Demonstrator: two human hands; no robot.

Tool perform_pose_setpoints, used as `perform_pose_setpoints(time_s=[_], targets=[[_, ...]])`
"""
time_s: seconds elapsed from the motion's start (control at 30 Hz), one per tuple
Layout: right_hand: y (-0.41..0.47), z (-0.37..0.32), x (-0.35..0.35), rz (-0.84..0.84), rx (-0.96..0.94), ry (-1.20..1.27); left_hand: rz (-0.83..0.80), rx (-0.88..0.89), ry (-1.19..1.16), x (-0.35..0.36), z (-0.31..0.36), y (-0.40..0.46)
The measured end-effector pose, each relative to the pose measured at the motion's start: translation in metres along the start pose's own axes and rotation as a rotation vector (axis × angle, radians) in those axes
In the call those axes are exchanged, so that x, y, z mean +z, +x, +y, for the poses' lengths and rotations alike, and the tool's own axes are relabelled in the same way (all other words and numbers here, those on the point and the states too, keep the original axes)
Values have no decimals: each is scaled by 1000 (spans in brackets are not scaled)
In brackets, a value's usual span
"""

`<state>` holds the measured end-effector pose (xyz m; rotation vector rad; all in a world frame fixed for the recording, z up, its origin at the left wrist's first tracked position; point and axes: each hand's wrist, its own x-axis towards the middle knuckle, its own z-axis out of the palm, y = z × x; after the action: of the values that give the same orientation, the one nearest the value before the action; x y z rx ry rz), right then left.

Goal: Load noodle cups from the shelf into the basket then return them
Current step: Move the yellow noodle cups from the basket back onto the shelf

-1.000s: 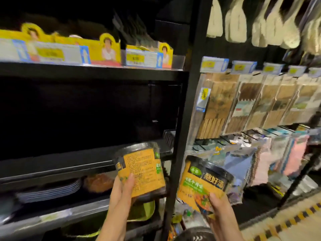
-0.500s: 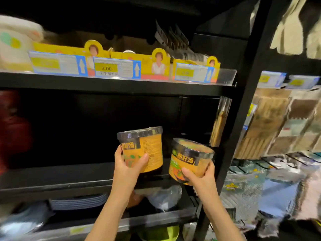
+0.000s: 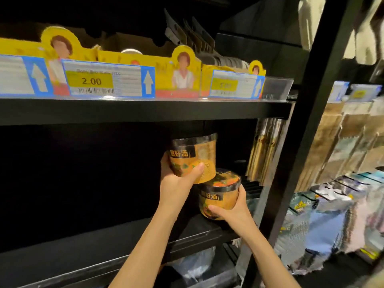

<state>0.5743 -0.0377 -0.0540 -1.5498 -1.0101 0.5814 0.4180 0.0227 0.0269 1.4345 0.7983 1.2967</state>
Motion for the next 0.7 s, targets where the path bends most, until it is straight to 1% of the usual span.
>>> perform_pose_setpoints(time_s=[0.13, 0.33, 0.4, 0.47, 0.53, 0.63, 0.7], targets=[[10, 5, -4, -68, 4, -48, -88, 10, 86, 25, -12, 12], [12, 6, -10, -87, -10, -100, -130, 21, 277, 49, -23, 11], [13, 8, -11, -83, -10, -129, -201, -18, 341, 51, -20, 5], [13, 12, -10, -66, -11, -141, -303, -51, 459, 48, -16, 0], [10, 12, -10, -57, -18, -143, -349, -34, 511, 47, -16, -1], [7, 8, -11, -50, -23, -158, -343, -31, 491, 45, -15, 1], [7, 6, -12, -51, -15, -174, -301, -9, 489, 46, -16, 1]])
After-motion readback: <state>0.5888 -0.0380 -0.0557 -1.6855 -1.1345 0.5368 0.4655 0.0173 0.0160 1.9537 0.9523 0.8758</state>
